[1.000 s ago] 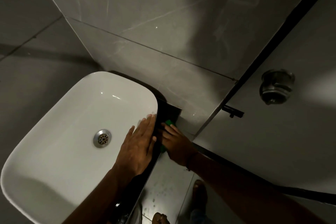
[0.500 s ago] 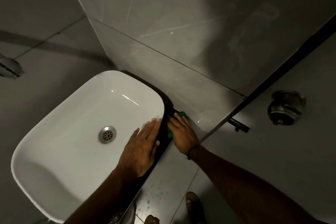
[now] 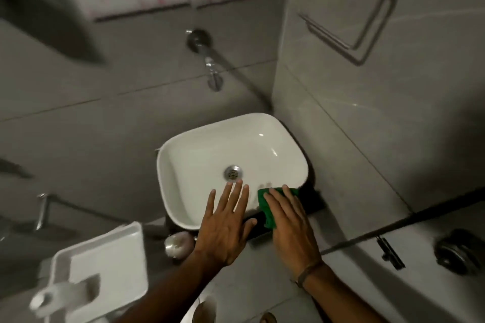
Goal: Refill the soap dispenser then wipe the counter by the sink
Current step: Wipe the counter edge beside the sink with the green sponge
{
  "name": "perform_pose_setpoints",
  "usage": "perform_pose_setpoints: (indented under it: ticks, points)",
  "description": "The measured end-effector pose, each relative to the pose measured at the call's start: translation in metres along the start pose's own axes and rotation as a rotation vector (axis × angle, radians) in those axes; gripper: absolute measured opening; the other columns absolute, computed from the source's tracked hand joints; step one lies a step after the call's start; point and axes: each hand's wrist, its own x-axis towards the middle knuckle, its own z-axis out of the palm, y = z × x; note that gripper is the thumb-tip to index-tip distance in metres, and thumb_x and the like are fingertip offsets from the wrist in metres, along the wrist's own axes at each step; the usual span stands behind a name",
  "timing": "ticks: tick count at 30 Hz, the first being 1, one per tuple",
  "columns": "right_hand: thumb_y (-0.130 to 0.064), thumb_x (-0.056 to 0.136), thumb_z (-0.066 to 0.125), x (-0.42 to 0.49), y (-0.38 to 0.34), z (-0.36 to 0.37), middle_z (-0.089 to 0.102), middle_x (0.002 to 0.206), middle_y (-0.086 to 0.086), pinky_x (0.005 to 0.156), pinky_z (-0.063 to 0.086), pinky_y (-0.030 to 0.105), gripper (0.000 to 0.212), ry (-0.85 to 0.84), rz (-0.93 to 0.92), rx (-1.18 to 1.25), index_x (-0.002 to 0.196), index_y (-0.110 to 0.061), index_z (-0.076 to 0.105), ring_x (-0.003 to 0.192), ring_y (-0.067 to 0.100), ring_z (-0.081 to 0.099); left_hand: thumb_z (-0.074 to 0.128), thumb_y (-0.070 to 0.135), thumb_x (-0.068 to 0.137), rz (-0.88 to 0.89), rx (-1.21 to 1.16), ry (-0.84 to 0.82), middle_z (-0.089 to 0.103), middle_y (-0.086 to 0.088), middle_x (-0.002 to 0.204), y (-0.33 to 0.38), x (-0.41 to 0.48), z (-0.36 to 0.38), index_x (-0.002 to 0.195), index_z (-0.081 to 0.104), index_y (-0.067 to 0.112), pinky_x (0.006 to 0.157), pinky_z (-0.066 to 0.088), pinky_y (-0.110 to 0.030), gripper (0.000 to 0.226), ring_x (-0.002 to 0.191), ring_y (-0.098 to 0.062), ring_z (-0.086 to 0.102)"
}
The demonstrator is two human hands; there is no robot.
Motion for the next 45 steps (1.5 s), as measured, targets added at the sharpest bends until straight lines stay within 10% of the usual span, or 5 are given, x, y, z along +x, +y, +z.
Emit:
perform_pose_setpoints:
  ticks: [10,15,27,32,45]
  points:
    - [0.002,0.082,0.067,0.057,-0.202,0.047,0.053,0.153,0.006,0.12,0.037,0.051,0.068,-0.132,-0.424,0.083,0.147,-0.013,0.054,0.15,0.031,0.037,0.027,0.057,0.109,-0.371,0.034,0.189,0.028,-0.01,0.174,-0.132,-0.145,-0.06,0.166,0.032,0.01,0.126,0.01,-0.054,0.074,0.162,-0.031,0.026]
    - [0.003,0.086,0.068,0.064,-0.308,0.108,0.054,0.152,0.009,0.123,0.03,0.048,0.064,-0.198,-0.572,0.097,0.147,-0.01,0.053,0.15,0.034,0.038,0.01,0.063,0.108,-0.534,-0.005,0.138,0.003,-0.004,0.178,-0.212,-0.212,-0.034,0.17,0.009,0.015,0.133,-0.003,-0.053,0.079,0.166,-0.027,0.002]
    - [-0.016,0.105,0.047,0.003,-0.344,0.356,0.026,0.168,0.004,0.13,0.009,0.048,0.059,-0.687,-0.423,-0.075,0.16,-0.02,0.027,0.159,0.029,0.008,0.01,0.067,0.106,-0.648,-0.263,-0.202,-0.012,-0.008,0.178,-0.293,-0.271,0.14,0.171,-0.003,0.019,0.11,-0.038,-0.039,0.082,0.165,-0.031,-0.012]
    - [-0.012,0.102,0.053,-0.013,-0.327,0.438,0.028,0.168,0.006,0.13,0.009,0.05,0.064,-0.746,-0.417,-0.141,0.16,-0.018,0.026,0.158,0.033,0.011,0.012,0.057,0.107,-0.579,-0.255,-0.239,0.066,-0.013,0.147,-0.307,-0.273,0.179,0.14,0.07,0.01,0.12,0.0,-0.044,0.082,0.134,-0.032,0.066]
    - [-0.018,0.098,0.063,-0.035,-0.306,0.501,-0.003,0.172,0.014,0.124,-0.002,0.058,0.091,-0.817,-0.46,-0.346,0.162,-0.014,0.0,0.156,0.044,-0.009,0.009,0.069,0.104,-0.632,-0.268,-0.264,0.051,-0.019,0.16,-0.319,-0.28,0.229,0.152,0.056,0.007,0.115,0.026,-0.055,0.091,0.146,-0.043,0.05]
